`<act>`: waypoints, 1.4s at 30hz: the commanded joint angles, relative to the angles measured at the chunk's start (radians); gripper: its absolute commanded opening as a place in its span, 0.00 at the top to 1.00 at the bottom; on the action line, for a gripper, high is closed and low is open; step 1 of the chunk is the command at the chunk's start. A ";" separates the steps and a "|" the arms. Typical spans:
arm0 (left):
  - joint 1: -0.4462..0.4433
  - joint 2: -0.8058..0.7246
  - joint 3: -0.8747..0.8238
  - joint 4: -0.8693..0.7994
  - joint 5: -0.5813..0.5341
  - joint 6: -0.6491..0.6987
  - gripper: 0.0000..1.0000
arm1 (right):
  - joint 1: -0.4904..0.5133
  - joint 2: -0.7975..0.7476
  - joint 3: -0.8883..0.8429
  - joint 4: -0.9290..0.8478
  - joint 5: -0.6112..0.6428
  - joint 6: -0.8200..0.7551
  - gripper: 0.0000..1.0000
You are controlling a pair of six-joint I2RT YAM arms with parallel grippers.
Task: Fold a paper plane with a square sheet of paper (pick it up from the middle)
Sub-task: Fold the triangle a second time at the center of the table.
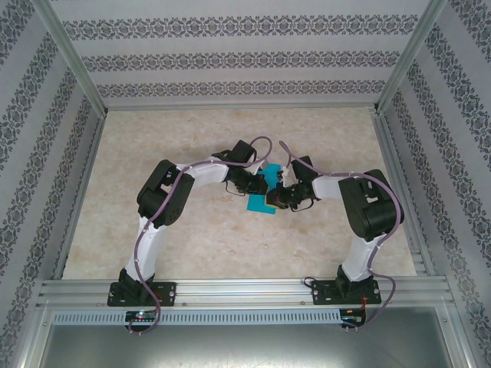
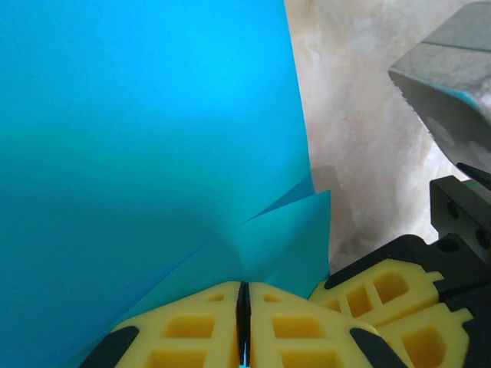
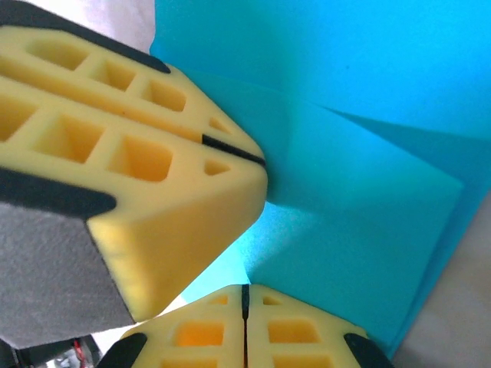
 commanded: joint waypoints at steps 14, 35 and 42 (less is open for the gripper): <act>0.089 0.053 -0.053 -0.156 -0.084 -0.004 0.85 | 0.001 -0.112 -0.166 -0.113 0.113 -0.017 0.93; 0.113 0.013 0.027 -0.179 0.008 0.007 0.80 | -0.016 -0.259 -0.037 -0.165 0.066 -0.013 0.87; 0.135 -0.055 0.027 -0.198 0.007 0.013 0.76 | -0.023 -0.138 0.124 -0.177 0.054 -0.062 0.75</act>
